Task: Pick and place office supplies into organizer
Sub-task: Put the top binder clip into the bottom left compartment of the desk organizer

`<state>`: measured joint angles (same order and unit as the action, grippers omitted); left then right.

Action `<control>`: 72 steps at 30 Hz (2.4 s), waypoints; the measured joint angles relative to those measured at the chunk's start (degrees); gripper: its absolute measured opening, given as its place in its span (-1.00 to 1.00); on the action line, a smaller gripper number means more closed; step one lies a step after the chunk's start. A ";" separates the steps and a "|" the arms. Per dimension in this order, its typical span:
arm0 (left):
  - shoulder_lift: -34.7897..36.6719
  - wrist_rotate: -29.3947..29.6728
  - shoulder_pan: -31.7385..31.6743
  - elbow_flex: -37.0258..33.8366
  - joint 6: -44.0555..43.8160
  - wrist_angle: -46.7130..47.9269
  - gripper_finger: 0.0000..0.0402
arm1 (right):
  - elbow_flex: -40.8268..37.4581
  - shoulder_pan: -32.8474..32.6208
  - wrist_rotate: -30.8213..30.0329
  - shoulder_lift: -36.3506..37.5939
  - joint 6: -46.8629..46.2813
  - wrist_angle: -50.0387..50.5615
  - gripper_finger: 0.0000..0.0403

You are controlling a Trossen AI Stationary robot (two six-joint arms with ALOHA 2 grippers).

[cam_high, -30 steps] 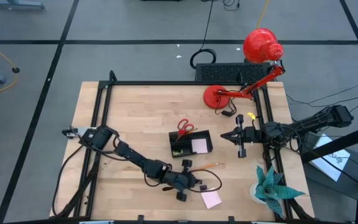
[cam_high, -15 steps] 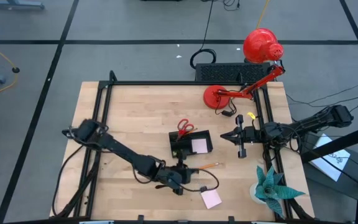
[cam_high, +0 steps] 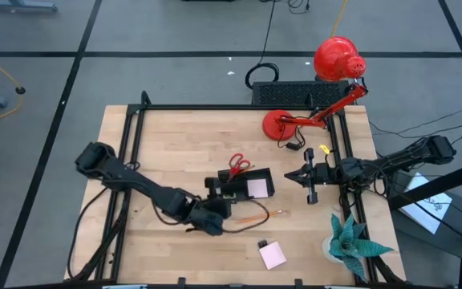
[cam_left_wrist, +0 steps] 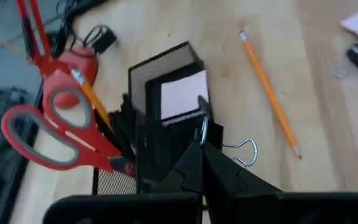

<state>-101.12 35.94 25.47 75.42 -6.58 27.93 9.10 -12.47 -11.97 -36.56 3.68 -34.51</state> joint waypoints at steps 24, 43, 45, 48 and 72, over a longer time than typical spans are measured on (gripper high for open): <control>-11.26 -7.21 -10.36 -1.46 -3.01 -1.40 -0.98 | 0.00 0.00 0.02 0.00 0.01 0.10 -0.98; -11.00 -7.03 -10.39 -1.23 -1.94 -1.10 -0.47 | 0.00 0.00 0.02 0.00 0.00 0.12 -0.98; -10.47 -6.86 -10.07 -1.17 0.47 -1.19 -0.46 | 0.00 0.00 0.02 0.00 0.00 0.12 -0.98; -9.63 -5.94 -9.34 -1.08 2.66 -0.12 -0.47 | 0.00 0.00 0.02 0.00 0.00 0.21 -0.98; -8.41 -1.26 -9.31 -1.07 -0.14 3.07 -0.47 | 0.00 0.00 0.02 -0.02 0.00 0.51 -0.98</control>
<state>-109.54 34.68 16.17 74.35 -6.71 31.00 9.10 -12.47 -11.94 -36.58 3.68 -34.00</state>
